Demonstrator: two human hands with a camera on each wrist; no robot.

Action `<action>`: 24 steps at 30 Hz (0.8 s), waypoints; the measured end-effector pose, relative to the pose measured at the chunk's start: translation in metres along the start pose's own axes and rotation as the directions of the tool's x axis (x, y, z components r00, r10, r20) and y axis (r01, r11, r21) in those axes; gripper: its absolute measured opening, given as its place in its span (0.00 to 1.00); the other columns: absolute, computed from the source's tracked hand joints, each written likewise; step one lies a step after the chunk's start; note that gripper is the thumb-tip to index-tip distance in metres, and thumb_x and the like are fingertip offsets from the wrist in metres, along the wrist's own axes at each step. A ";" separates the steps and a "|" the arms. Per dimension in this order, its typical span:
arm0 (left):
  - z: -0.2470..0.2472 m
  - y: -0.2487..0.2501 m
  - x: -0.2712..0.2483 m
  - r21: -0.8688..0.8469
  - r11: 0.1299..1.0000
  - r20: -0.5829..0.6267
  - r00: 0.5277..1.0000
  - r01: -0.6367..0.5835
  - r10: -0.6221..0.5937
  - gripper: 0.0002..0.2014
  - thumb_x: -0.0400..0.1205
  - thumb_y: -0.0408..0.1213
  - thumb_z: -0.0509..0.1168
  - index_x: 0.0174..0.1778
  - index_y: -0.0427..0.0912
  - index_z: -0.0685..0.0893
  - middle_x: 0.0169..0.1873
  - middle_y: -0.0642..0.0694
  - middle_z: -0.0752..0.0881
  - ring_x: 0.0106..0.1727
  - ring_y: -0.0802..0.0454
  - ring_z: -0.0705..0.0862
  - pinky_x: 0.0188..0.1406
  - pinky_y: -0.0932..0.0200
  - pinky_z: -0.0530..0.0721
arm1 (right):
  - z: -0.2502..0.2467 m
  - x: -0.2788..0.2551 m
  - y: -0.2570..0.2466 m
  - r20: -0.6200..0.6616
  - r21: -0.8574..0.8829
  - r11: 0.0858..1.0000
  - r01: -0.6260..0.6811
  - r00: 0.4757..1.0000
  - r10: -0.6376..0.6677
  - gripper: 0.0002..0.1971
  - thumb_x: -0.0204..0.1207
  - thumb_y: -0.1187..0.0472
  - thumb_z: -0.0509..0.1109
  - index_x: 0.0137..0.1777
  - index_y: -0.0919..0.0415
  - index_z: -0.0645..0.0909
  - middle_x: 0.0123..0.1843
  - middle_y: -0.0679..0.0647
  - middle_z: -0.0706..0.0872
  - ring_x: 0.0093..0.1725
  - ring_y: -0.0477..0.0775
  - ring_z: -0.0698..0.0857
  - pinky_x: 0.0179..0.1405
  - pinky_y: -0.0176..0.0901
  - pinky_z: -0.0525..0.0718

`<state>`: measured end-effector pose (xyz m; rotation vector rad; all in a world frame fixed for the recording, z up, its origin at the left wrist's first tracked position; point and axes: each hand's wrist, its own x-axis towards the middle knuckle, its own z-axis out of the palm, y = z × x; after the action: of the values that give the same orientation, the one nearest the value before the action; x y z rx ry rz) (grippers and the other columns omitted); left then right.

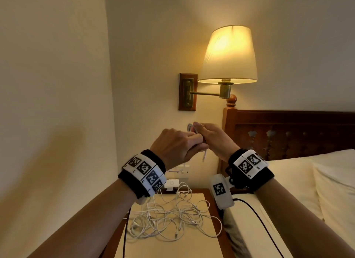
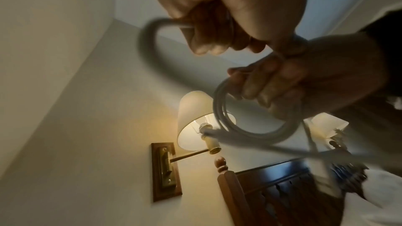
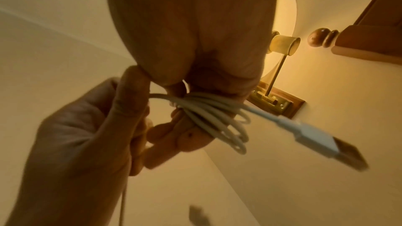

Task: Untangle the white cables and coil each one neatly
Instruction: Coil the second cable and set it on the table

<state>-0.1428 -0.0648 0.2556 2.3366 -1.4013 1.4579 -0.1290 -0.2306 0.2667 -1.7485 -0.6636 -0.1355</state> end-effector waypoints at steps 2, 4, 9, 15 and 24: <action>-0.002 -0.005 0.002 -0.010 0.999 -0.049 0.997 0.054 -0.054 0.17 0.83 0.56 0.57 0.43 0.45 0.77 0.29 0.51 0.81 0.24 0.59 0.72 0.23 0.65 0.72 | 0.003 -0.004 0.000 0.076 0.012 1.000 -0.023 0.997 0.022 0.19 0.89 0.57 0.53 0.47 0.66 0.81 0.35 0.60 0.84 0.33 0.53 0.84 0.37 0.43 0.82; -0.005 -0.012 0.002 -0.062 0.985 -0.070 0.984 0.160 -0.164 0.20 0.81 0.60 0.58 0.43 0.45 0.76 0.29 0.53 0.80 0.24 0.59 0.75 0.24 0.65 0.75 | 0.004 -0.008 -0.002 0.119 0.101 0.991 -0.089 0.990 0.077 0.20 0.89 0.55 0.51 0.42 0.63 0.79 0.29 0.55 0.81 0.27 0.50 0.80 0.30 0.40 0.80; 0.000 -0.025 -0.006 -0.459 0.760 0.068 0.871 0.460 -0.487 0.29 0.74 0.68 0.59 0.53 0.45 0.78 0.32 0.51 0.78 0.29 0.57 0.74 0.29 0.63 0.75 | 0.004 -0.006 -0.007 0.196 0.124 0.982 -0.144 0.973 0.118 0.20 0.90 0.55 0.50 0.41 0.61 0.76 0.24 0.49 0.68 0.23 0.47 0.65 0.25 0.38 0.65; 0.003 -0.021 -0.011 -0.673 0.414 0.369 0.764 0.612 -0.529 0.26 0.77 0.64 0.56 0.46 0.45 0.85 0.37 0.50 0.84 0.35 0.61 0.80 0.37 0.65 0.75 | 0.002 0.000 -0.016 0.201 0.071 0.990 -0.123 0.974 0.106 0.19 0.90 0.57 0.50 0.40 0.62 0.76 0.22 0.47 0.68 0.21 0.45 0.64 0.22 0.35 0.63; -0.006 -0.019 -0.004 -0.683 0.312 0.473 0.726 0.660 -0.500 0.19 0.87 0.52 0.51 0.38 0.46 0.79 0.27 0.50 0.71 0.26 0.60 0.67 0.27 0.67 0.69 | 0.008 0.005 -0.022 0.084 0.142 0.976 -0.167 0.984 0.156 0.20 0.89 0.56 0.53 0.36 0.61 0.75 0.22 0.47 0.67 0.21 0.45 0.65 0.24 0.37 0.65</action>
<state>-0.1339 -0.0487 0.2634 1.9358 -0.7576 0.2295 -0.1373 -0.2188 0.2854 -1.6616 -0.5663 0.0881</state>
